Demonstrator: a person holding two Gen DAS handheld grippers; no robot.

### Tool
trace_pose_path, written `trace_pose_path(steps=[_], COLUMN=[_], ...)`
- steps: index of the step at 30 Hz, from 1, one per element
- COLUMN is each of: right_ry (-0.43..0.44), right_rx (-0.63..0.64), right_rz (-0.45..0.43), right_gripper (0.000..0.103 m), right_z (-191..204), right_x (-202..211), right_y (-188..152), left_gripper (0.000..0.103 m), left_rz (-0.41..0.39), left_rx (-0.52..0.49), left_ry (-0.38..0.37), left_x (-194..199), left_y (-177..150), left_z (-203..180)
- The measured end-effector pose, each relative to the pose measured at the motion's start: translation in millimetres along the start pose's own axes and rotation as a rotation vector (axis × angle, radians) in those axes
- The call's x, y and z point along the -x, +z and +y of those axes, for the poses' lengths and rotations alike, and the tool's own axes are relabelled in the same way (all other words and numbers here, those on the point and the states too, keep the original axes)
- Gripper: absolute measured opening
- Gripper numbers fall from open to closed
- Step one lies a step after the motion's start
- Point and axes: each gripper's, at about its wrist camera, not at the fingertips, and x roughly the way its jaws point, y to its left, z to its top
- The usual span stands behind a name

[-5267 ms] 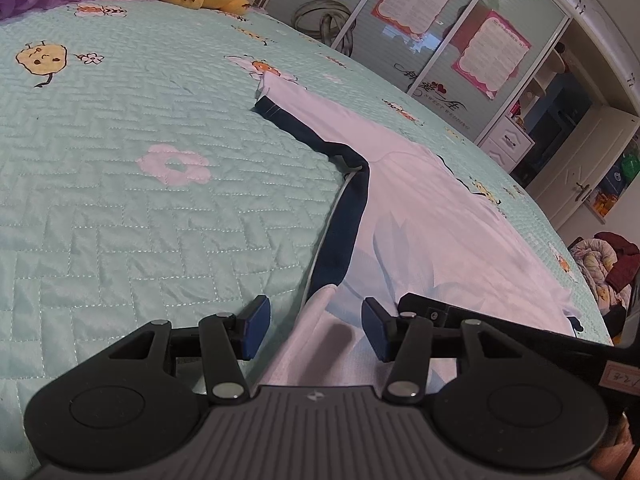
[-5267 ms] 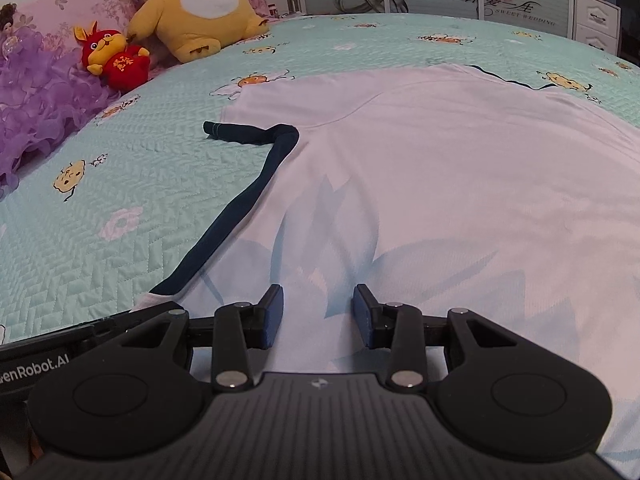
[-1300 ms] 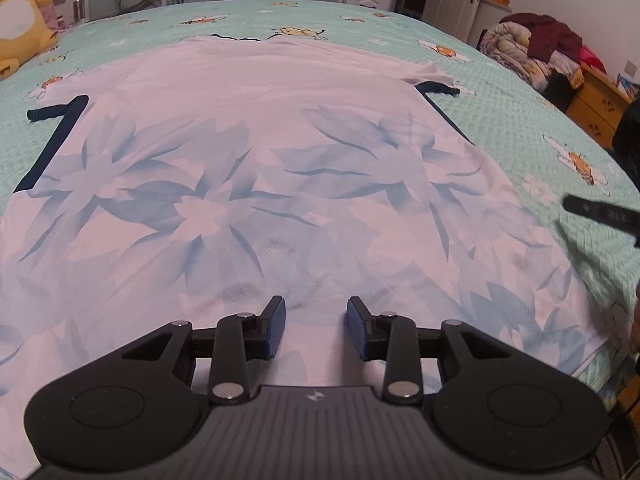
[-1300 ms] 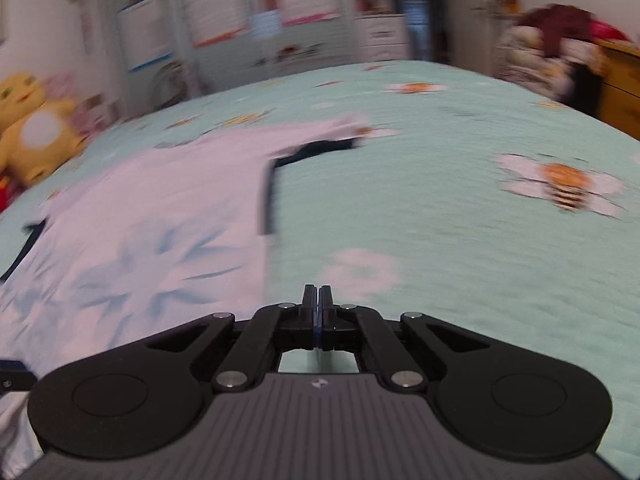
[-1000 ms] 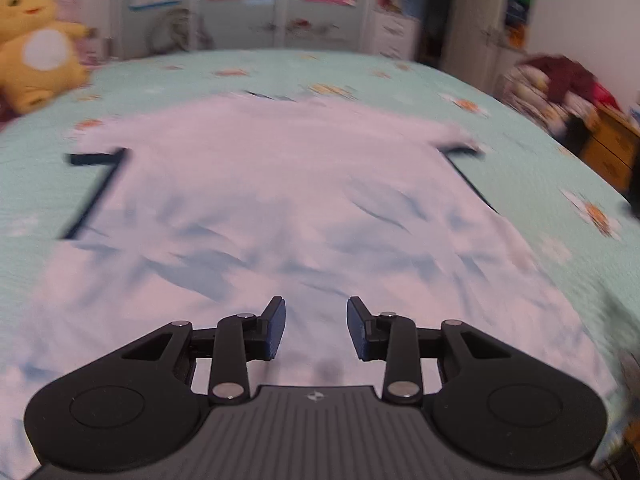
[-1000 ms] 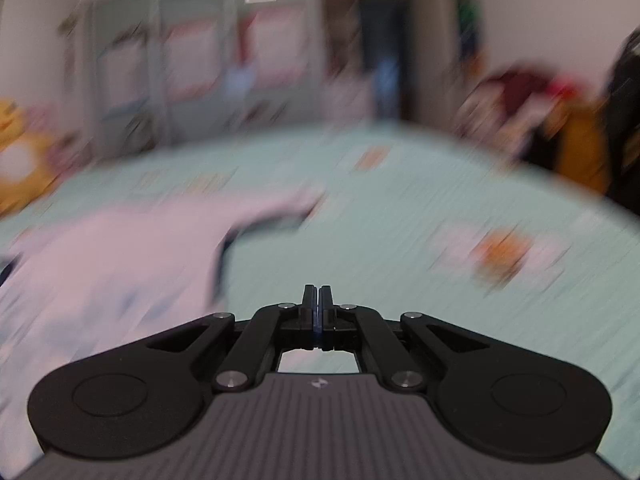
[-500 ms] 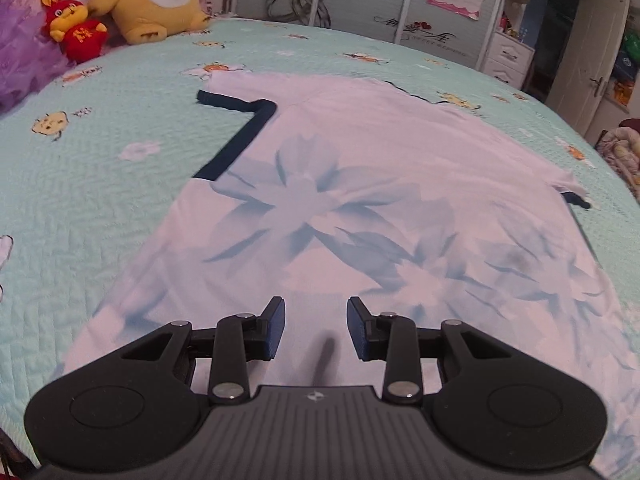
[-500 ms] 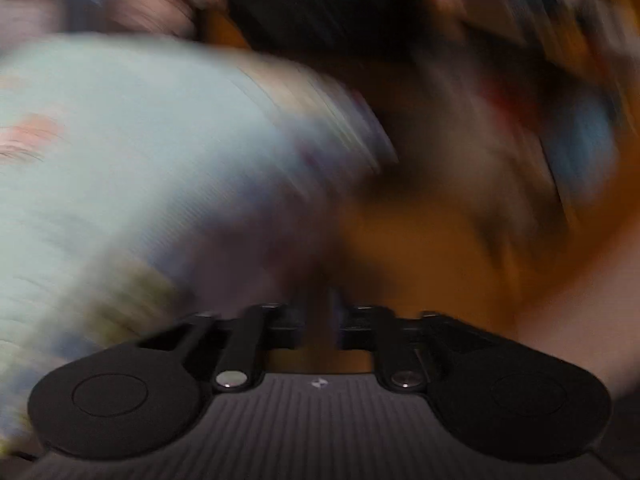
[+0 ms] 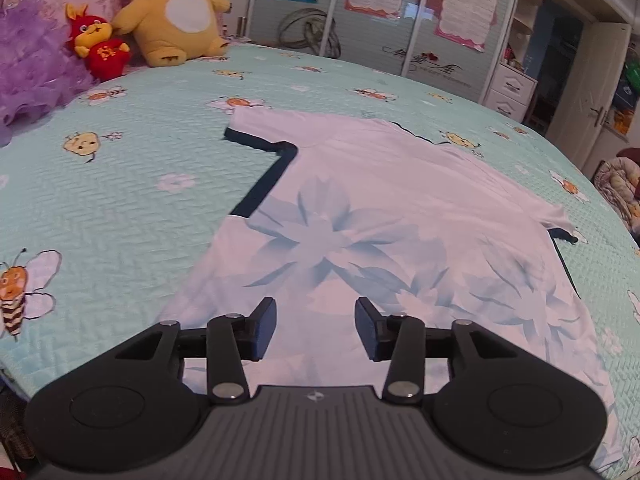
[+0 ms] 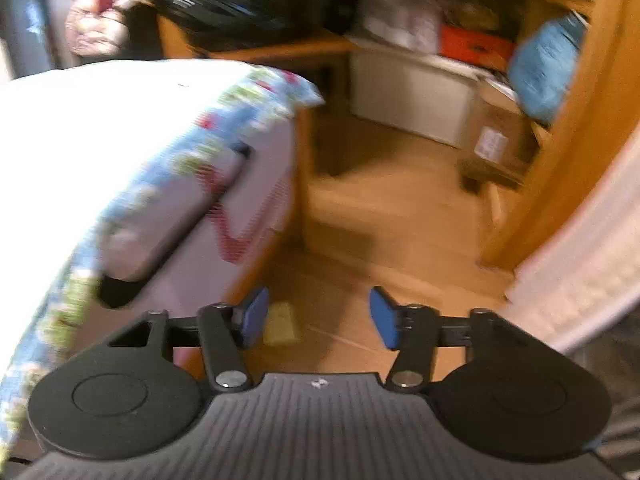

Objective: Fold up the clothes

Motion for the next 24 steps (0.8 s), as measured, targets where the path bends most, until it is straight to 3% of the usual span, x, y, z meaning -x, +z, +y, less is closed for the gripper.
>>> trace_pose_path(steps=[1,4,6,7,8,10,13,15,19,24], right_ry=[0.082,0.313,0.470,0.542,0.612,0.730,0.884,0.983,1.146,1.246], right_rx=[0.023,0.121,0.213,0.245,0.275,0.321,0.413,0.474,0.630,0.959], right_rz=[-0.009,-0.045,-0.075,-0.075,-0.074,-0.066,-0.069,-0.050,-0.011,-0.110], right_gripper=[0.000,0.000,0.003,0.010,0.030,0.053,0.053,0.053,0.053,0.060], right_z=[15.2,71.8,121.8,147.5,173.0,226.3,311.0,371.1,490.1,624.4], right_x=[5.6,28.2,48.7,58.5,68.4,88.2,121.3,145.3,193.7,251.8], right_y=[1.4,2.9,2.6,2.5,2.3,0.3,-4.5,-12.2,-37.8,-108.3], left_gripper=[0.054,0.058,0.067,0.068,0.068,0.068,0.068,0.068,0.067,0.067], left_rz=[-0.009,-0.034,-0.018,-0.010,-0.002,-0.007,-0.029,-0.002,0.079,0.019], left_rx=[0.006,0.034,0.045,0.048,0.050,0.081,0.122,0.144,0.181,0.234], left_ry=[0.008,0.031,0.023,0.013,0.001,0.021,0.082,0.102,0.055,0.009], left_x=[0.6,-1.3,-13.8,-22.8,-32.3,-52.1,-81.5,-106.9,-153.9,-169.3], left_y=[4.2,19.2,32.3,37.7,42.8,50.9,61.0,65.5,69.9,63.2], left_z=[3.1,13.8,22.0,27.1,32.5,45.1,65.4,78.2,95.8,106.0])
